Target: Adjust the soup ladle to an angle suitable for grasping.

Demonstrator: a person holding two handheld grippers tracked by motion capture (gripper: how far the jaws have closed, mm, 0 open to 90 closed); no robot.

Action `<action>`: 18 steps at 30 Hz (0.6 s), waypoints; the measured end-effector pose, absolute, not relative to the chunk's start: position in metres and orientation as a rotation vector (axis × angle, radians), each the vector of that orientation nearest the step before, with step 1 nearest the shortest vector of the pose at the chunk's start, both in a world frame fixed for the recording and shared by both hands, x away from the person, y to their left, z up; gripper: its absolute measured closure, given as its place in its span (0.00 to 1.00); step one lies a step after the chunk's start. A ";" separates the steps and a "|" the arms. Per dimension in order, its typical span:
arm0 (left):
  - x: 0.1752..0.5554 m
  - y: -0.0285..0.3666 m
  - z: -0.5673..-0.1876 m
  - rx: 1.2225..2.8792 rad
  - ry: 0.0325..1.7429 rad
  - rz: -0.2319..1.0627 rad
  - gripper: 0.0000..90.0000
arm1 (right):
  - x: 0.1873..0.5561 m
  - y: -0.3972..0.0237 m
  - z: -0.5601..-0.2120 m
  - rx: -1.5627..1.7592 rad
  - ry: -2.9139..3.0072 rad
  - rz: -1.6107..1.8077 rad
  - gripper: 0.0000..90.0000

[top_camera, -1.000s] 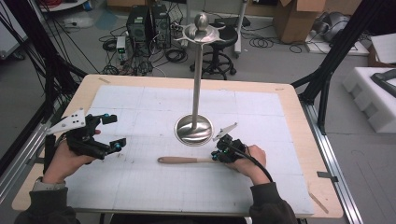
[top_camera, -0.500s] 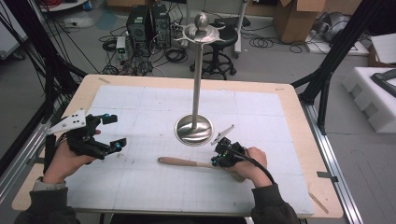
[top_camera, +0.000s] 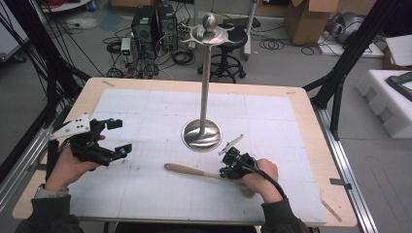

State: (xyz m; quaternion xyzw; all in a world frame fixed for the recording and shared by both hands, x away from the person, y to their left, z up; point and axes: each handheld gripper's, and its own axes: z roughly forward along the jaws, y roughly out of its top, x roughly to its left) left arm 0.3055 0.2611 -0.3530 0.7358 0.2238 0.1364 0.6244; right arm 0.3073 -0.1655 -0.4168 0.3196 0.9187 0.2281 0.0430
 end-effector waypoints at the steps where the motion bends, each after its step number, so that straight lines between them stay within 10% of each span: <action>1: 0.305 0.261 -0.353 1.690 0.512 0.312 0.03 | 0.306 -0.165 -0.417 0.983 2.806 0.696 1.00; 18: 0.305 0.262 -0.352 1.684 0.513 0.315 0.03 | 0.298 -0.163 -0.412 0.953 2.770 0.762 1.00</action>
